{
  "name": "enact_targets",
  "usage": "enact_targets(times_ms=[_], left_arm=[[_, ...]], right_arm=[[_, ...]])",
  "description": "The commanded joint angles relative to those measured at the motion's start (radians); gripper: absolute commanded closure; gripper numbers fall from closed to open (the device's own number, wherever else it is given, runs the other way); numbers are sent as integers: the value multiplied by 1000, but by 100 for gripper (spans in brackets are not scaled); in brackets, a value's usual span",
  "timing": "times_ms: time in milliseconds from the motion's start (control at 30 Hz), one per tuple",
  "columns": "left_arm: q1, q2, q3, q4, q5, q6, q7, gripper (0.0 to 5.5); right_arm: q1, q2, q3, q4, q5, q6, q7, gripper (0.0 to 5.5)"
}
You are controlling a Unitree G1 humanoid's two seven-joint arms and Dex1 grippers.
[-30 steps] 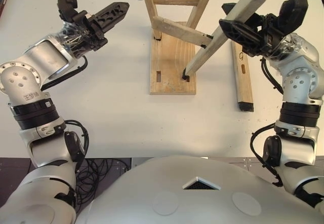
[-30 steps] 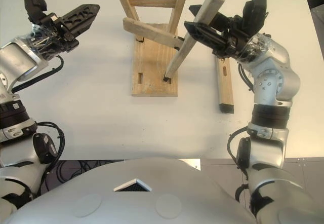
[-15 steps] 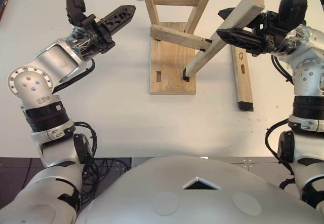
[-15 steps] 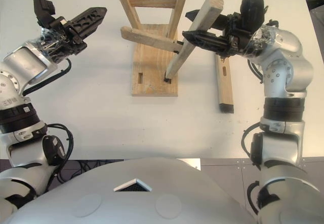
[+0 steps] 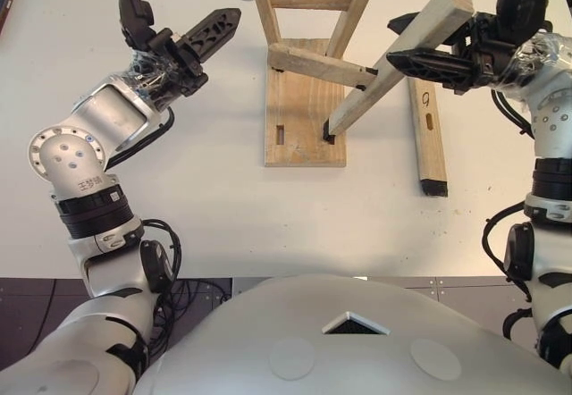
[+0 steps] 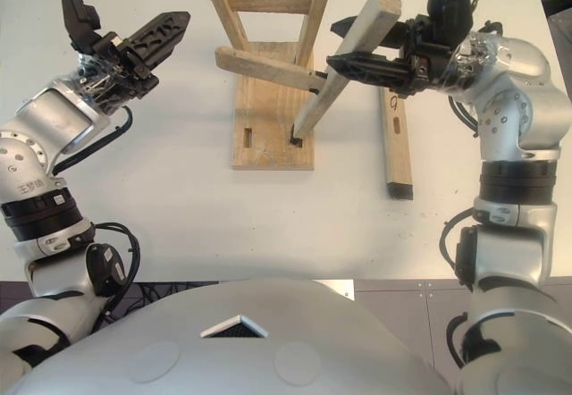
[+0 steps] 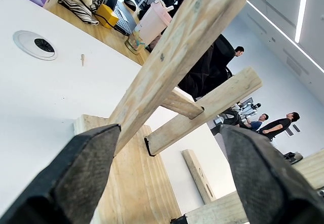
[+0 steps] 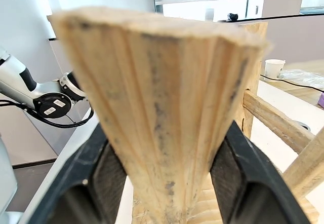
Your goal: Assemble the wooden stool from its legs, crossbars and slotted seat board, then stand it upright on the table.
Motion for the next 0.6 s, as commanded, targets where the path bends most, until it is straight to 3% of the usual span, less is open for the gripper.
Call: enact_targets(times_ms=[33, 600], left_arm=[[2, -1, 0, -13, 5, 0, 14, 187], [31, -22, 5, -33, 14, -17, 16, 187]], right_arm=[[21, -42, 24, -13, -38, 30, 3, 345], [-15, -120, -1, -34, -33, 61, 44, 345]])
